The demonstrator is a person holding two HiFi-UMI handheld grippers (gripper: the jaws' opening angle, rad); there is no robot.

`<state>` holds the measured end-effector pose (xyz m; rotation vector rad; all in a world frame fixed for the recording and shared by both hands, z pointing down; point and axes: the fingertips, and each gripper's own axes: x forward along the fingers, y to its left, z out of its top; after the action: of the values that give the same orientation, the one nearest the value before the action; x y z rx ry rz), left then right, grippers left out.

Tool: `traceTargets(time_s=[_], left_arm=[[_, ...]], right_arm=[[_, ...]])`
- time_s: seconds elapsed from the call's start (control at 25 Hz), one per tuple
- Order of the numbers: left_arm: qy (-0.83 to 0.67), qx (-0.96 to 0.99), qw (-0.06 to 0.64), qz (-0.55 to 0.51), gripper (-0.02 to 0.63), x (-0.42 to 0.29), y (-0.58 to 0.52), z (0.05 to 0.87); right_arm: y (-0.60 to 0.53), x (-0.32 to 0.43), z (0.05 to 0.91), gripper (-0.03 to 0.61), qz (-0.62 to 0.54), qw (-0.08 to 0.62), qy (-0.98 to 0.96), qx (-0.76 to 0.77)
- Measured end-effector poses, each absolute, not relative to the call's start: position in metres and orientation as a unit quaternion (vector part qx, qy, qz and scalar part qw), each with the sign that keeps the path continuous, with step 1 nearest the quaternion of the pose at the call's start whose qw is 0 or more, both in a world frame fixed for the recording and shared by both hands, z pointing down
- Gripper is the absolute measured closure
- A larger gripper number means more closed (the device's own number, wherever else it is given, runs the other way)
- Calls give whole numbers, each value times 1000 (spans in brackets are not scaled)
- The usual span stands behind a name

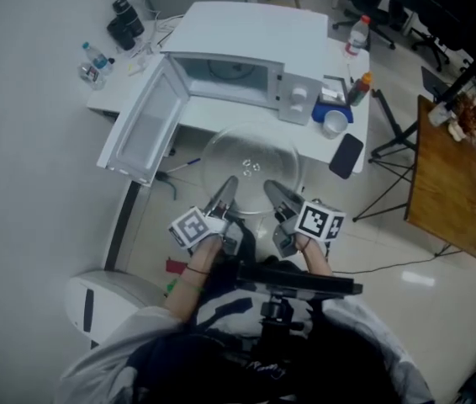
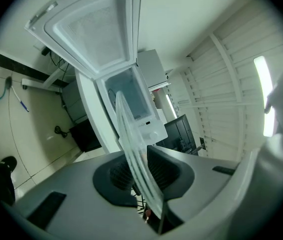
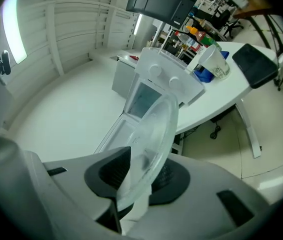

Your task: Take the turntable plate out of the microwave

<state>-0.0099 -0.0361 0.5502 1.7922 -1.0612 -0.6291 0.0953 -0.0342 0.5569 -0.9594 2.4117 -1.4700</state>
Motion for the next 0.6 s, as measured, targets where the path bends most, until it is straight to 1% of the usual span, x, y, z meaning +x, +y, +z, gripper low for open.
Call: traceTargets(time_s=[0.08, 0.16, 0.32, 0.52, 0.6], left_arm=[[-426, 728, 469, -262, 560, -1, -21, 547], [-444, 736, 454, -236, 561, -4, -9, 547], [-440, 744, 446, -231, 561, -4, 4, 539], [-391, 736, 470, -290, 561, 4, 15, 518], [-385, 734, 473, -297, 561, 2, 19, 513]], right_arm=[[-19, 102, 556, 472, -492, 81, 806, -319], [-7, 104, 553, 471, -492, 84, 806, -317], [9, 105, 543, 471, -484, 95, 811, -315], [21, 102, 529, 472, -468, 106, 816, -322], [25, 98, 524, 472, -465, 111, 817, -323]])
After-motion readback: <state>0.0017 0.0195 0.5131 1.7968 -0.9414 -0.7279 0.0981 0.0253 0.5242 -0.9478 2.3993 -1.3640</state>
